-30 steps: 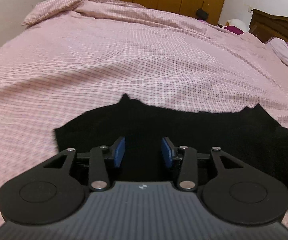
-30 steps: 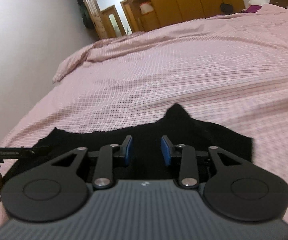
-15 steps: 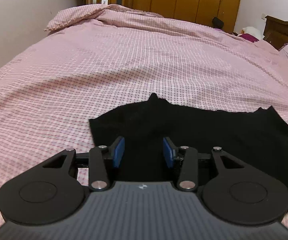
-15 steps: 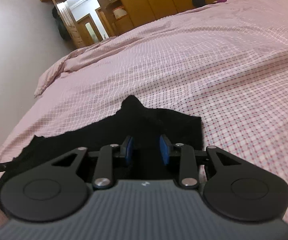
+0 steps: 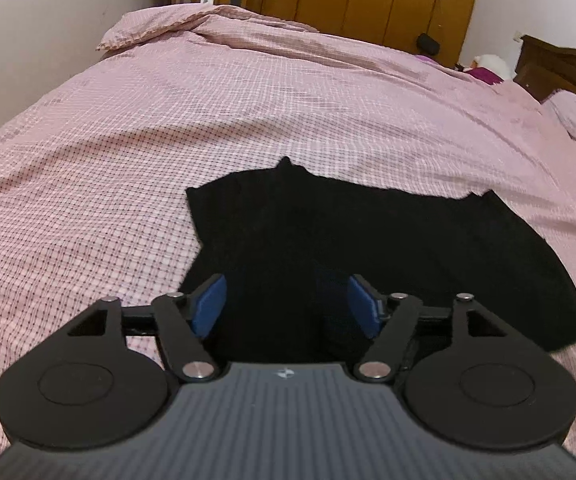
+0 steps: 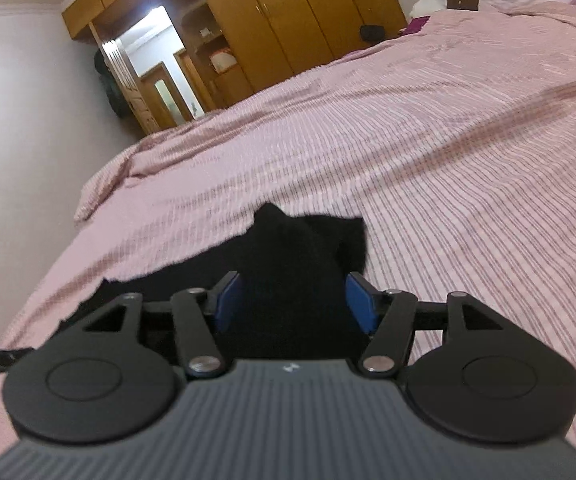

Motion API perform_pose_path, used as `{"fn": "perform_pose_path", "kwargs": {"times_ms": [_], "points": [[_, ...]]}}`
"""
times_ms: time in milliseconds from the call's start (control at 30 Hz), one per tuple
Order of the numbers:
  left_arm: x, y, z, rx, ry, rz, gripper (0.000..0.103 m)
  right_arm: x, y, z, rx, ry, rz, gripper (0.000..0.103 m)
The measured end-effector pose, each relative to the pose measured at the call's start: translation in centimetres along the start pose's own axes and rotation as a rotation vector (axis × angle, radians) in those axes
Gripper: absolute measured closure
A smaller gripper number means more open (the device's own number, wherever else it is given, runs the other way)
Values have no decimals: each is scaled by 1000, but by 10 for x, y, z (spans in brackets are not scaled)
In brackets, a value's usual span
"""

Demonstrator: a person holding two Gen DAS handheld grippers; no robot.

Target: Fold small clothes

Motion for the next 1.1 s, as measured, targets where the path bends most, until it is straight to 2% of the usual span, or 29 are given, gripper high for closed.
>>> {"fn": "perform_pose_path", "kwargs": {"times_ms": [133,333,533,800,1100], "points": [[-9,-7,-6,4,7,13,21,-4,-10,-3,0,10,17,42],[-9,-16,4,41,27,-1,19,-23,-24,6,23,8,145,41],[0,-19,20,72,67,-14,19,-30,-37,25,39,11,136,41],[2,-16,33,87,112,-21,19,-27,-30,57,68,100,119,41],[1,-19,43,103,131,-6,18,-28,-31,64,49,142,162,41]]}}
Point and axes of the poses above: each gripper's, at about its wrist camera, not at the fingertips, and z roughly the way its jaws point, x to its left, y to its top, the point moved 6 cm from there along z, roughly the way its jaws point, and after that the axes turned 1 degree about -y, right-handed, at the moved point
